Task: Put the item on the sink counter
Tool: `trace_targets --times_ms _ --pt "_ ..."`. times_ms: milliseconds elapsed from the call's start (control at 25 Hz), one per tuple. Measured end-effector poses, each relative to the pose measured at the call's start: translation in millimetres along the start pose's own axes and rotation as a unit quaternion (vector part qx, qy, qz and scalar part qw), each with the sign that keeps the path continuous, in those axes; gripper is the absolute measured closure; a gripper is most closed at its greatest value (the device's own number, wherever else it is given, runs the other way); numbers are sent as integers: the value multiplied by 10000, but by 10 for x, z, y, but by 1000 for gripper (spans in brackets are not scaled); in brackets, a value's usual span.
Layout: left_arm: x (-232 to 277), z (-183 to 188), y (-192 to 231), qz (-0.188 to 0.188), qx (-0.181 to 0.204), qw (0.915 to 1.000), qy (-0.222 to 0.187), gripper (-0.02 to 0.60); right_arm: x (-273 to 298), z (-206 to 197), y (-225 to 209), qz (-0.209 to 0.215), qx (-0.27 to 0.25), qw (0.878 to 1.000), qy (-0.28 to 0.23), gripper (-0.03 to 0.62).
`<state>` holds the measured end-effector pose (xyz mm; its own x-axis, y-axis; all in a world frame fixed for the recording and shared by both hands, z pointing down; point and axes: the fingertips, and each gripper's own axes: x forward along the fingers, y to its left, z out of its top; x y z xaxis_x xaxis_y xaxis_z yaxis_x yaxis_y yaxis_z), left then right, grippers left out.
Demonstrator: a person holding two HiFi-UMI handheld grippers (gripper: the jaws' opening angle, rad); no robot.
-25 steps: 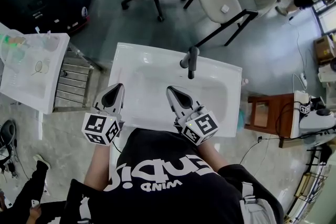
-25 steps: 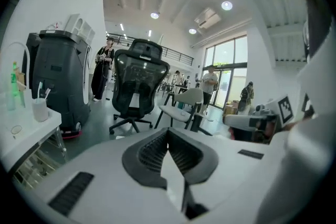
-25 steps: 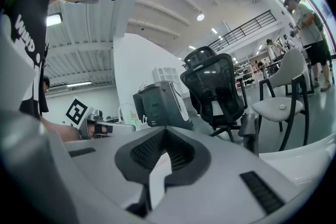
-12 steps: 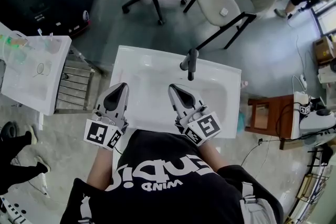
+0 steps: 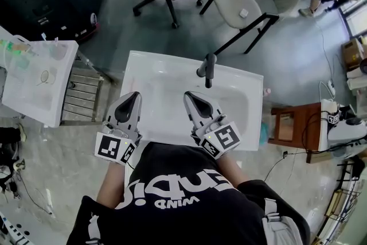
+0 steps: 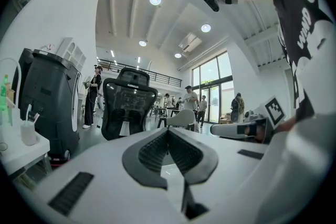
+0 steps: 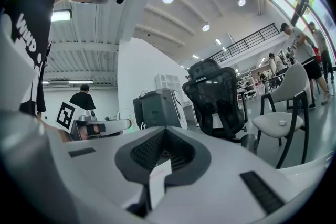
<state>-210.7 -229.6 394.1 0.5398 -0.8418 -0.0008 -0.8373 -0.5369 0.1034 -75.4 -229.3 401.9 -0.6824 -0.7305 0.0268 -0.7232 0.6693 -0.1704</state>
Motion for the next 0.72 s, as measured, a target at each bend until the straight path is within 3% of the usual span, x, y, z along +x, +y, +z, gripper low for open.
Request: trace_targets --times_ms 720 --pt "-42 -57 -9 51 -46 9999 93 561 -14 -25 41 -9 -25 10000 49 577"
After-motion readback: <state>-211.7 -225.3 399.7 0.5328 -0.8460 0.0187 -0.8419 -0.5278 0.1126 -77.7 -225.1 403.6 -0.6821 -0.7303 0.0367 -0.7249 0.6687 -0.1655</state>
